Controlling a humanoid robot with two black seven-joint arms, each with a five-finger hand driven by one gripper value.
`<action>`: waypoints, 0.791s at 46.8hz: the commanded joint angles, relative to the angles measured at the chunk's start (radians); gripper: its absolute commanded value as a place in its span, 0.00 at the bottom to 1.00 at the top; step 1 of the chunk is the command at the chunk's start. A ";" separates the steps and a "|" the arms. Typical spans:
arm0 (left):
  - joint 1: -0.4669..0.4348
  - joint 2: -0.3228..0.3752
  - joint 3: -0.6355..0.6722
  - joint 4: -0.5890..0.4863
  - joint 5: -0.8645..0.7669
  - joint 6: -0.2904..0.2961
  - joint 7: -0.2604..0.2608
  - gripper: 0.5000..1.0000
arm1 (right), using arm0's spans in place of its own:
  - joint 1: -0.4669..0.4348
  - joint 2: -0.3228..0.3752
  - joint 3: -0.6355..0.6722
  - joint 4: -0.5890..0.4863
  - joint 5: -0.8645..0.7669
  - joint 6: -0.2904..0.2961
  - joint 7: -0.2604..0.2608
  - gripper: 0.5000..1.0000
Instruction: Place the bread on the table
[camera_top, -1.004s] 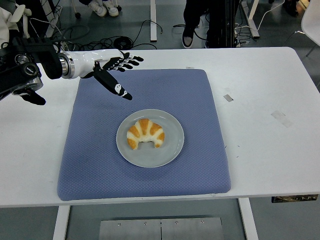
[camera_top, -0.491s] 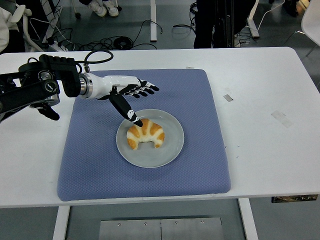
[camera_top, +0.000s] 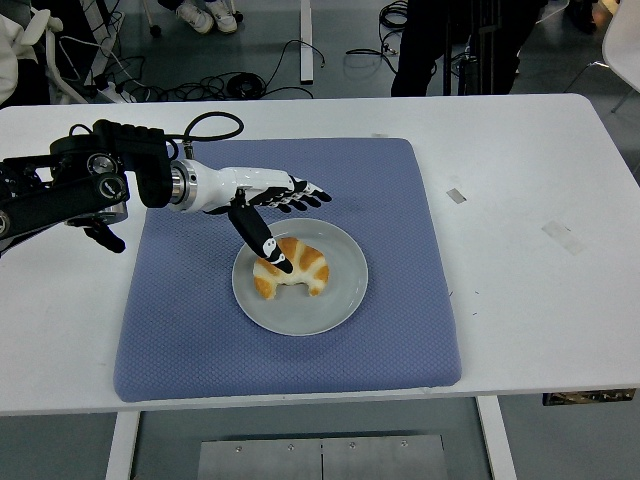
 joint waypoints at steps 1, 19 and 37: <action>-0.005 0.000 0.012 0.000 0.000 0.001 0.000 0.94 | 0.000 0.000 0.000 0.000 0.000 0.000 0.000 1.00; -0.003 -0.024 0.047 0.000 0.044 0.001 -0.004 0.84 | 0.000 0.000 0.000 0.000 0.000 0.000 0.000 1.00; -0.001 -0.032 0.050 0.000 0.052 0.001 -0.004 0.76 | 0.000 0.000 0.000 0.000 0.000 0.000 0.000 1.00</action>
